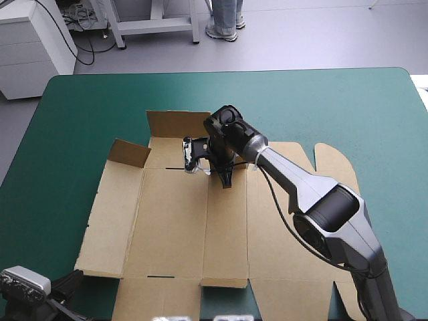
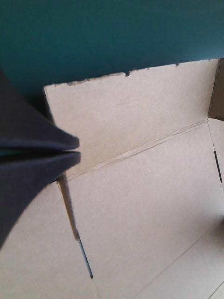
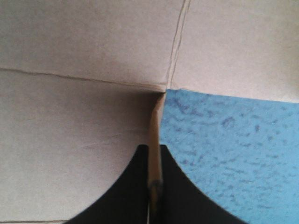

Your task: Fold the box

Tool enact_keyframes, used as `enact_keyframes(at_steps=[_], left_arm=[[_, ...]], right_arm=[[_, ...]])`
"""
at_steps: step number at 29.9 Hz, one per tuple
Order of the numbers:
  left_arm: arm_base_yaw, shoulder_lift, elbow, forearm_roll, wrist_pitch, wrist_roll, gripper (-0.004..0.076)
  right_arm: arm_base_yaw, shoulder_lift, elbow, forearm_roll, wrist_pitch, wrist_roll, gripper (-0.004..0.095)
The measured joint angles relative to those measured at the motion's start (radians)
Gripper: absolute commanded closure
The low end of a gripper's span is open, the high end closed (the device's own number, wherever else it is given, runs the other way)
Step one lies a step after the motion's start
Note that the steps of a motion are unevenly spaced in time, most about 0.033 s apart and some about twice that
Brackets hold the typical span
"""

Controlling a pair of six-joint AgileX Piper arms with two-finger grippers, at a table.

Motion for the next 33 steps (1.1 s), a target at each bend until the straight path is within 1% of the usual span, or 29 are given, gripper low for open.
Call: enact_keyframes(at_steps=[7,10,13,18,21,24,26,33], left_arm=[[0.000,0.000,0.000,0.000,0.000,0.000,0.0732],[0.000,0.000,0.000,0.000,0.000,0.000,0.0732],[0.000,0.000,0.000,0.000,0.000,0.000,0.0733],[0.000,0.000,0.000,0.000,0.000,0.000,0.0732],[0.000,0.000,0.000,0.000,0.000,0.000,0.0732],[0.000,0.000,0.000,0.000,0.000,0.000,0.0732],[0.000,0.000,0.000,0.000,0.000,0.000,0.0732],[0.000,0.000,0.000,0.000,0.000,0.000,0.0732]], right_arm=[[0.000,0.011,-0.006,-0.026,-0.011,0.031,0.0925],[0.001,0.011,-0.006,-0.031,-0.017,0.072,0.0892],[0.001,0.011,-0.006,-0.037,-0.021,0.097,0.0789],[0.001,0.023,-0.025,-0.064,-0.032,0.129,0.0549],[0.001,0.033,-0.059,-0.091,-0.032,0.163,0.0462],[0.001,0.038,-0.103,-0.118,-0.035,0.208,0.0428],[0.000,0.038,-0.129,-0.123,-0.035,0.237,0.0428],[0.000,0.038,-0.232,-0.131,0.019,0.323,0.0429]])
